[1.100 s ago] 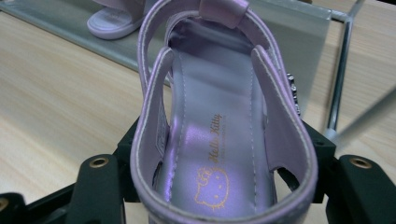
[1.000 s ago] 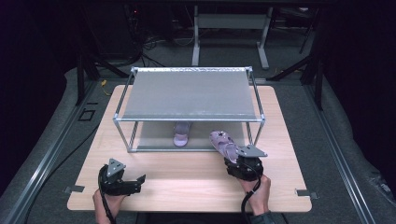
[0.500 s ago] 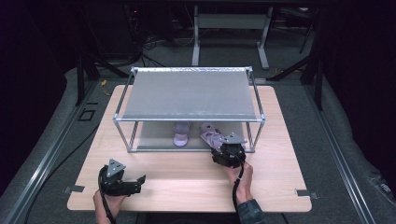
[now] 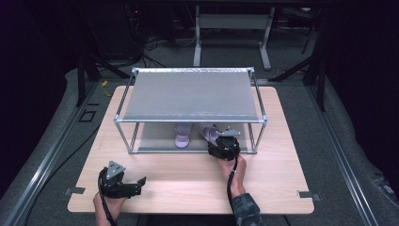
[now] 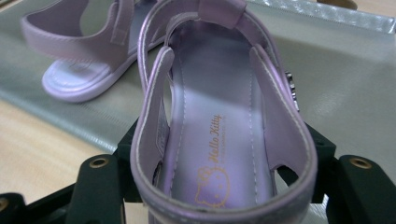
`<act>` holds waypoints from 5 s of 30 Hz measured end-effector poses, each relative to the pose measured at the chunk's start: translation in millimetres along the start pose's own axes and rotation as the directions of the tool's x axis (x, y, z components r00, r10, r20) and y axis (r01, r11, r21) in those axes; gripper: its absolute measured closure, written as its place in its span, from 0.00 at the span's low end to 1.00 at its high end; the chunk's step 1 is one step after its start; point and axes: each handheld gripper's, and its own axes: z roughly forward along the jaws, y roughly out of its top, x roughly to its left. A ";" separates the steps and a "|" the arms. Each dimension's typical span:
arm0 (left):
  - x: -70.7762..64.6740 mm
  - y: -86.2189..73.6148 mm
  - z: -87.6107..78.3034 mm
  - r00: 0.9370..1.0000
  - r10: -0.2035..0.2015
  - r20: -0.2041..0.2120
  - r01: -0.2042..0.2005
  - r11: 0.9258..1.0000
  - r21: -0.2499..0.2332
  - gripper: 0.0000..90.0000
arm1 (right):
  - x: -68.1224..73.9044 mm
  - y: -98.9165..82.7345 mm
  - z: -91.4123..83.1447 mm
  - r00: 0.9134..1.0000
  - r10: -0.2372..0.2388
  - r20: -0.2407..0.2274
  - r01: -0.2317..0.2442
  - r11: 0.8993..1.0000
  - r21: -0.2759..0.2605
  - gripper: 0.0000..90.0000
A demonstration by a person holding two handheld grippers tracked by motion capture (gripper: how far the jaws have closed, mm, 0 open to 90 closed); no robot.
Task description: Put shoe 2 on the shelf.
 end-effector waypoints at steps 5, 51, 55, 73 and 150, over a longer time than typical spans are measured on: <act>2.2 -1.2 -1.2 1.000 -0.008 -0.004 0.008 1.000 -0.003 0.00 | 0.6 3.7 12.2 1.000 0.021 0.006 -0.021 1.000 0.016 0.41; 0.7 -3.2 -3.1 1.000 -0.021 0.000 0.021 1.000 0.000 0.00 | -8.0 10.9 8.7 0.996 0.035 -0.078 -0.030 0.998 0.056 0.28; -0.8 1.7 -1.8 1.000 -0.003 0.001 0.003 1.000 0.004 0.00 | -8.4 13.0 5.6 0.996 0.044 -0.081 -0.039 0.998 0.052 0.40; -1.0 -0.5 1.4 1.000 -0.011 0.008 0.011 1.000 -0.007 0.00 | -0.3 16.6 18.6 0.982 0.111 -0.154 -0.105 0.993 0.051 0.49; 0.4 -3.7 1.7 1.000 -0.003 0.015 0.003 1.000 0.003 0.00 | 1.6 -15.4 -28.4 0.988 0.021 -0.155 -0.020 1.000 0.009 0.16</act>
